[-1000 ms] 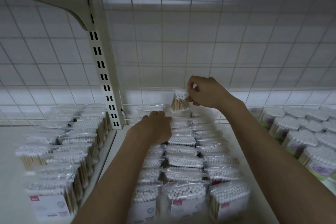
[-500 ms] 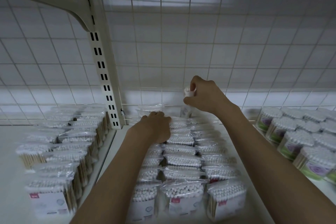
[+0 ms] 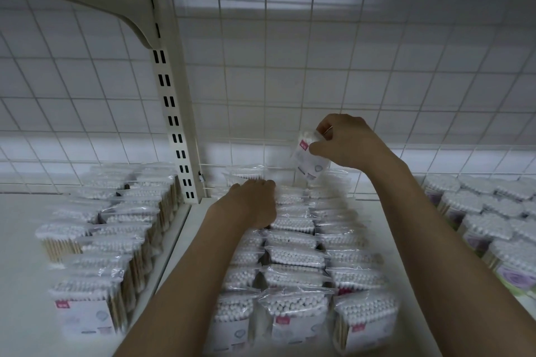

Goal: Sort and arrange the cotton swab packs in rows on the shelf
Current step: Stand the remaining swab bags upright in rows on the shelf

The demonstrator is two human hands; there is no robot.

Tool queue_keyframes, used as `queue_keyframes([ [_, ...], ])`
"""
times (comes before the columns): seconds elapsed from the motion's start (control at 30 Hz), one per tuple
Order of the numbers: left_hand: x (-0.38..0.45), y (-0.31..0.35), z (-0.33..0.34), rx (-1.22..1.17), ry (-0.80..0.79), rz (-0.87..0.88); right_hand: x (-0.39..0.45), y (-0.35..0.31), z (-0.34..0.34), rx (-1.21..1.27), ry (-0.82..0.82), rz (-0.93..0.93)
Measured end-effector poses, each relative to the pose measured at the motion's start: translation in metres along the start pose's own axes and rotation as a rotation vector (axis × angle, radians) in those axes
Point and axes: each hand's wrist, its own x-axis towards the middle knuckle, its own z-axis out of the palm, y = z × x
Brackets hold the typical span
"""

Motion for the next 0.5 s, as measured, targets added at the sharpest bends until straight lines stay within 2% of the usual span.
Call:
queue_keyframes([
  [0.23,0.001,-0.002,0.001,0.030,0.005,0.017,0.014,0.002,0.027,-0.098,-0.102,-0.247],
  [0.5,0.001,-0.001,0.003,0.077,0.013,0.004,0.024,0.014,0.063,-0.268,-0.113,-0.286],
])
